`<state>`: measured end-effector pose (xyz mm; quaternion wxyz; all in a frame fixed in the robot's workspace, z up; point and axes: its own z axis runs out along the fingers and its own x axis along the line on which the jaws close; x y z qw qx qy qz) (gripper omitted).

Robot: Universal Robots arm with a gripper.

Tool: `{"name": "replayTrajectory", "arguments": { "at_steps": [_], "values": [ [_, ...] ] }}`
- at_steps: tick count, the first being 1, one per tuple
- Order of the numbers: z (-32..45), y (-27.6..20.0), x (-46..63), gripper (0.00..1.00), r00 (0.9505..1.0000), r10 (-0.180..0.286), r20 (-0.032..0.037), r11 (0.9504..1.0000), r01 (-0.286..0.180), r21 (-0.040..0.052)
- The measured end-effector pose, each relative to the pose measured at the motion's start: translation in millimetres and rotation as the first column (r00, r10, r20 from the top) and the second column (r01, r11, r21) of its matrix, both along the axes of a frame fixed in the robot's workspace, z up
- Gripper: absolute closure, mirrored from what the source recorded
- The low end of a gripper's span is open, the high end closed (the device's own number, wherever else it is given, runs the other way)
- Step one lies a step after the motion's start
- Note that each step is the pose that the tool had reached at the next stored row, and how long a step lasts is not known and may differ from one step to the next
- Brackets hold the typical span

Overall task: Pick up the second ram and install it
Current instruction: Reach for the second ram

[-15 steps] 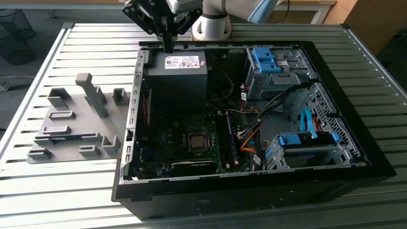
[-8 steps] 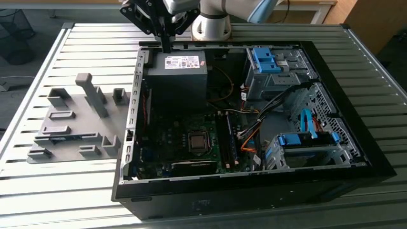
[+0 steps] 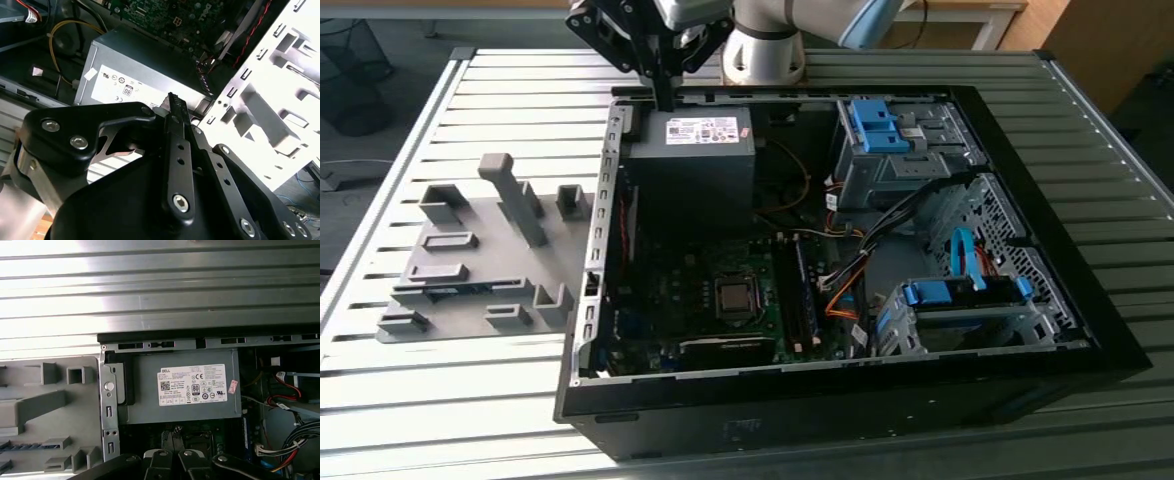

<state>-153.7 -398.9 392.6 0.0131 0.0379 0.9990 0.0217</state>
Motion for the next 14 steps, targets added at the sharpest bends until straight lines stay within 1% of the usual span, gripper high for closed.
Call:
{"name": "replayTrajectory", "arguments": {
  "at_steps": [14],
  "values": [
    [-0.4, 0.0, -6.6, 0.89, 1.0000, 0.000, 0.0000, 1.0000, 0.000, 0.0000]
  ]
}}
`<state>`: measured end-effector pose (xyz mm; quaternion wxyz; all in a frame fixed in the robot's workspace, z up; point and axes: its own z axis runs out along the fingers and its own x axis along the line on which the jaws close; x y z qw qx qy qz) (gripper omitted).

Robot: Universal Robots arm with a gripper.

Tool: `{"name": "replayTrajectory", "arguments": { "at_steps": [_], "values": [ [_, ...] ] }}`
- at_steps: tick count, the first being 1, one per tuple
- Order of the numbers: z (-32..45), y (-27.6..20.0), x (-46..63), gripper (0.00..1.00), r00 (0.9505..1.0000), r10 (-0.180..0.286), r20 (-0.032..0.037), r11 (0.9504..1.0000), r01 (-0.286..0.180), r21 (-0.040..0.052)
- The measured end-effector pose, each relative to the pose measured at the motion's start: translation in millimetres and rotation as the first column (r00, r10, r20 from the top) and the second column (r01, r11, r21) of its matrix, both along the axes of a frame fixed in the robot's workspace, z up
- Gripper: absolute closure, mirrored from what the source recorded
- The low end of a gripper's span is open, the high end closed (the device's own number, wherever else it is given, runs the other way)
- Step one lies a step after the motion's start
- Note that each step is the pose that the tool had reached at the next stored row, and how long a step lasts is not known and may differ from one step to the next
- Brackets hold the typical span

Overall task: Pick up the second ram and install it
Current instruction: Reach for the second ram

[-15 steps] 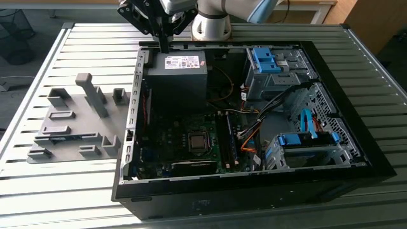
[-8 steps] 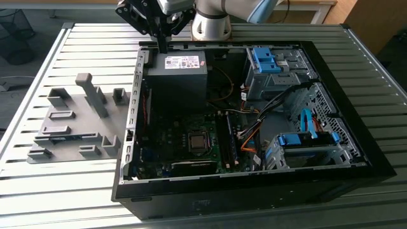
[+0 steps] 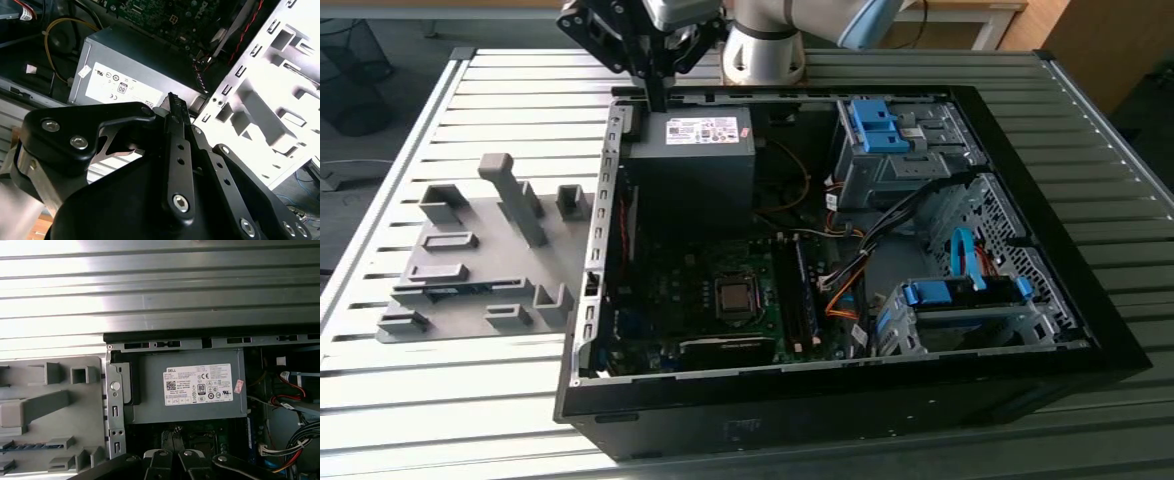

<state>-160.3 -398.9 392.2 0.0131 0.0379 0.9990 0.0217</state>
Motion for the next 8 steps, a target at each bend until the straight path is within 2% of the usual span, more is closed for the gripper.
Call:
{"name": "replayTrajectory", "arguments": {
  "at_steps": [8],
  "values": [
    [-0.3, 0.0, -3.9, 0.89, 1.0000, 0.000, -0.0001, 1.0000, 0.000, -0.0001]
  ]
}}
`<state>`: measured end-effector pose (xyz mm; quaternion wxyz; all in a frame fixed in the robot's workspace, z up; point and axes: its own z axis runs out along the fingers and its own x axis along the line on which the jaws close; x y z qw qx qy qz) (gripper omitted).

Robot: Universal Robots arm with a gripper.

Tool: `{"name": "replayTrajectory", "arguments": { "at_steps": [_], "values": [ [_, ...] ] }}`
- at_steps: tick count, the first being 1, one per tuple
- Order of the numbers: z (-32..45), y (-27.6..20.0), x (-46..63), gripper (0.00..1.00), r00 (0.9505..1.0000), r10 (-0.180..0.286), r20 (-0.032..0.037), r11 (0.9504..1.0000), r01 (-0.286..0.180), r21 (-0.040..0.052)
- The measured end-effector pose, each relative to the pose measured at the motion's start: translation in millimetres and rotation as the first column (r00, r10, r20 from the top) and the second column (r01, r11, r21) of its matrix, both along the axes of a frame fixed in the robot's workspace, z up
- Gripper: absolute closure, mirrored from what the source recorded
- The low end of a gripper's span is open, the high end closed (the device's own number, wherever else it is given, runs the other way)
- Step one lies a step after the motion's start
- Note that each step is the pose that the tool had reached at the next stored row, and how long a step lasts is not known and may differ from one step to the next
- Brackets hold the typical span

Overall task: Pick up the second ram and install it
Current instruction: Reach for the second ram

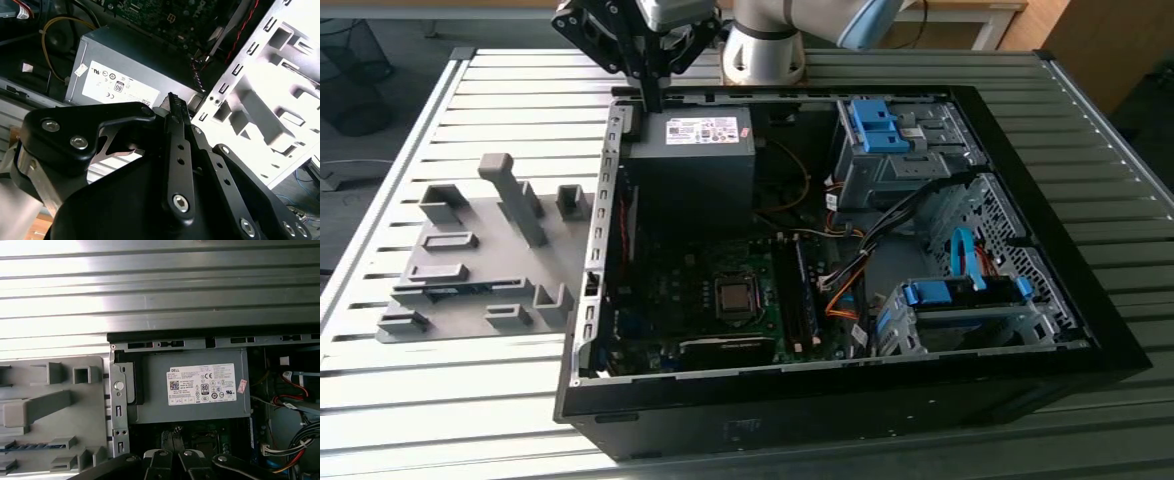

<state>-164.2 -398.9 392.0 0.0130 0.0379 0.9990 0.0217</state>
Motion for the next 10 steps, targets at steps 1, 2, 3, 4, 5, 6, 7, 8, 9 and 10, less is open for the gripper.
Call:
{"name": "replayTrajectory", "arguments": {
  "at_steps": [1, 2, 3, 4, 5, 6, 7, 8, 9, 10],
  "values": [
    [-0.1, 0.0, -0.5, 0.89, 1.0000, 0.000, 0.0001, 1.0000, 0.000, 0.0000],
    [-0.1, 0.0, -1.1, 0.89, 1.0000, 0.000, 0.0000, 1.0000, 0.000, 0.0000],
    [-0.1, 0.0, -1.6, 0.89, 1.0000, 0.000, 0.0000, 1.0000, 0.000, 0.0000],
    [-0.2, 0.0, -2.2, 0.89, 1.0000, 0.000, 0.0000, 1.0000, 0.000, 0.0000],
    [-0.2, 0.0, -2.7, 0.89, 1.0000, 0.000, 0.0000, 1.0000, 0.000, 0.0000],
    [-0.2, 0.0, -3.2, 0.89, 1.0000, 0.000, 0.0000, 1.0000, 0.000, 0.0000],
    [-0.2, 0.0, -3.7, 0.89, 1.0000, 0.000, 0.0000, 1.0000, 0.000, 0.0000],
    [-0.3, 0.0, -4.2, 0.89, 1.0000, 0.000, 0.0000, 1.0000, 0.000, 0.0000],
    [-0.3, 0.0, -4.7, 0.89, 1.0000, 0.000, 0.0000, 1.0000, 0.000, 0.0000],
    [-0.3, 0.0, -5.2, 0.89, 1.0000, 0.000, 0.0000, 1.0000, 0.000, 0.0000]
  ]
}}
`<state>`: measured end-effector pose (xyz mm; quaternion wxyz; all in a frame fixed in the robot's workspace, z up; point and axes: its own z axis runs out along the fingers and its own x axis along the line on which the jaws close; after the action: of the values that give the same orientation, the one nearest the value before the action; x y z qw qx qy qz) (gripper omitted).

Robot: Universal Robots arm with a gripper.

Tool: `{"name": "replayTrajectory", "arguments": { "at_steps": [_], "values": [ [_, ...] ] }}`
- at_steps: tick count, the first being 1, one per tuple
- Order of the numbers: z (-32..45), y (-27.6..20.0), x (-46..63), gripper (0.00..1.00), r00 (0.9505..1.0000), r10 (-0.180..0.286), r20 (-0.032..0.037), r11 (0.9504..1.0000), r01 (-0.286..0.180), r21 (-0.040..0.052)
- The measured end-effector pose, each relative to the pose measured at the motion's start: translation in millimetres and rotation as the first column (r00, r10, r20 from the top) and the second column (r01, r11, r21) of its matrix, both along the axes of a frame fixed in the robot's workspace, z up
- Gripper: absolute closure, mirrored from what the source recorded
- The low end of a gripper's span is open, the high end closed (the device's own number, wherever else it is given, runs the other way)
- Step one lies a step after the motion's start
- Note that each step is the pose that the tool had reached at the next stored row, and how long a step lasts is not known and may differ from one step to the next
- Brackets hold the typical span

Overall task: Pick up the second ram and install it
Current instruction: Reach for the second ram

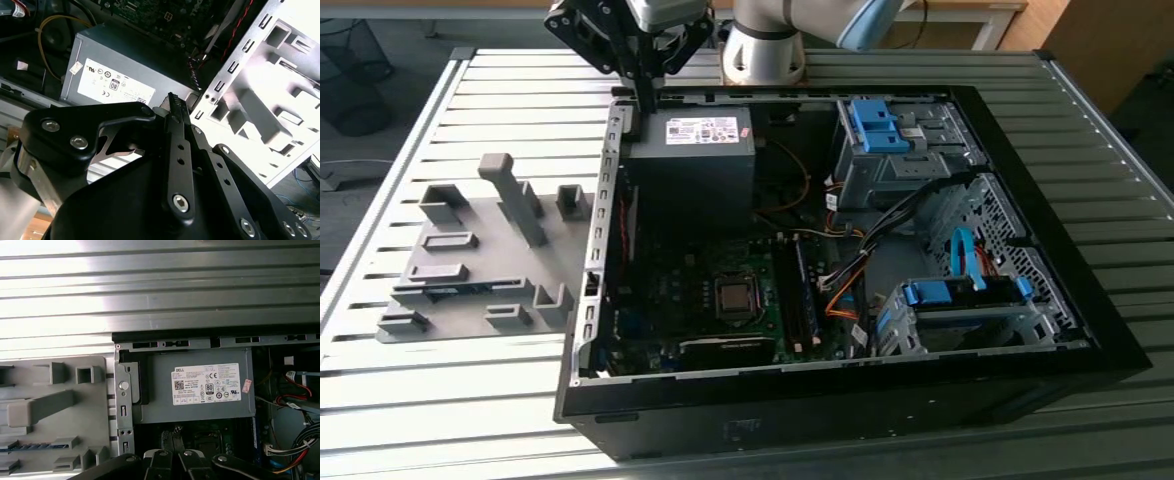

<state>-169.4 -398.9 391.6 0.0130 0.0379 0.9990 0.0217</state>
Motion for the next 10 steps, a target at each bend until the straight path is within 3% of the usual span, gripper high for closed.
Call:
{"name": "replayTrajectory", "arguments": {
  "at_steps": [10],
  "values": [
    [-0.3, 0.0, -4.8, 0.89, 1.0000, 0.000, 0.0000, 1.0000, 0.000, 0.0000]
  ]
}}
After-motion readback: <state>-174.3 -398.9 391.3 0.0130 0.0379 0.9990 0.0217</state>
